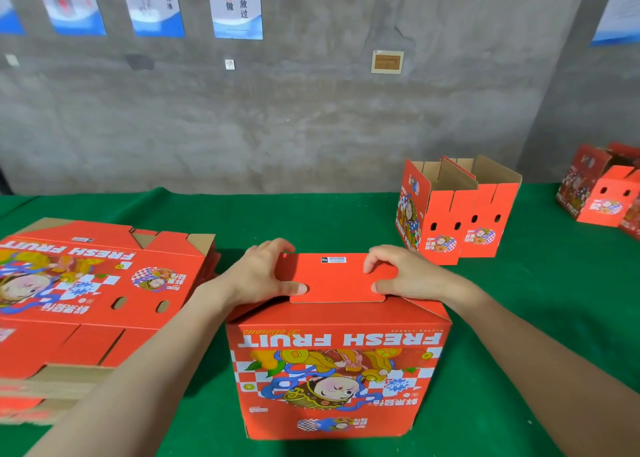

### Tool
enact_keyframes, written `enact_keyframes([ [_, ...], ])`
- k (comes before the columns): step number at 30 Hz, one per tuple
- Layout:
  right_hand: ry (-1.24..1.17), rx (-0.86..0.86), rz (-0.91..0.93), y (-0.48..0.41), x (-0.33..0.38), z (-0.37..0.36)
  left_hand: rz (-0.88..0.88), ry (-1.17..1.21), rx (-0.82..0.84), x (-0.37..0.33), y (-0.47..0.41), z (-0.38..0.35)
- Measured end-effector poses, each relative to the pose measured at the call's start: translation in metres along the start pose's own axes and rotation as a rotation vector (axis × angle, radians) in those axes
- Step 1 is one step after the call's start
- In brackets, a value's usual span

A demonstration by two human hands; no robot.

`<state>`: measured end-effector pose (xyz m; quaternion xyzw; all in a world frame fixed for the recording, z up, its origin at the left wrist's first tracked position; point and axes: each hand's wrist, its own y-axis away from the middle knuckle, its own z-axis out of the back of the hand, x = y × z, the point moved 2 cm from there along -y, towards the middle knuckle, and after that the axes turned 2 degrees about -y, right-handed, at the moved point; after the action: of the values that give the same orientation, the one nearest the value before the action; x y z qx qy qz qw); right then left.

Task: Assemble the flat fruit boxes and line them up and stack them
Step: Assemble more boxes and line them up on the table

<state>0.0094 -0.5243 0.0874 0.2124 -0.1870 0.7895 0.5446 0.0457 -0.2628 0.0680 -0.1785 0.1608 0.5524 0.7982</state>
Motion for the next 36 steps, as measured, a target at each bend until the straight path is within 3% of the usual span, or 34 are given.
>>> enact_keyframes([
  [8,0.156,-0.061,-0.015,-0.002,-0.003,-0.01,0.086,-0.226,0.072,-0.013,-0.003,-0.004],
  [18,0.299,-0.079,-0.025,-0.001,-0.005,-0.019,0.099,-0.253,0.005,-0.017,0.002,-0.007],
  [21,0.298,-0.093,-0.009,0.001,-0.006,-0.019,0.071,-0.034,-0.023,-0.01,0.003,-0.001],
  [26,0.281,-0.082,-0.038,0.002,-0.01,-0.018,0.142,0.713,-0.113,0.011,0.016,0.01],
  [30,0.33,-0.105,-0.057,-0.002,-0.015,-0.019,0.311,0.531,-0.105,0.023,0.031,0.01],
  [32,0.246,-0.157,-0.021,-0.004,-0.014,-0.017,0.372,0.474,-0.012,0.018,0.036,0.006],
  [34,-0.122,-0.343,0.024,-0.004,-0.013,-0.009,0.442,0.421,0.024,0.016,0.041,0.003],
  [36,-0.553,-0.593,-0.057,0.002,-0.022,0.001,0.5,0.45,-0.01,0.018,0.046,0.004],
])
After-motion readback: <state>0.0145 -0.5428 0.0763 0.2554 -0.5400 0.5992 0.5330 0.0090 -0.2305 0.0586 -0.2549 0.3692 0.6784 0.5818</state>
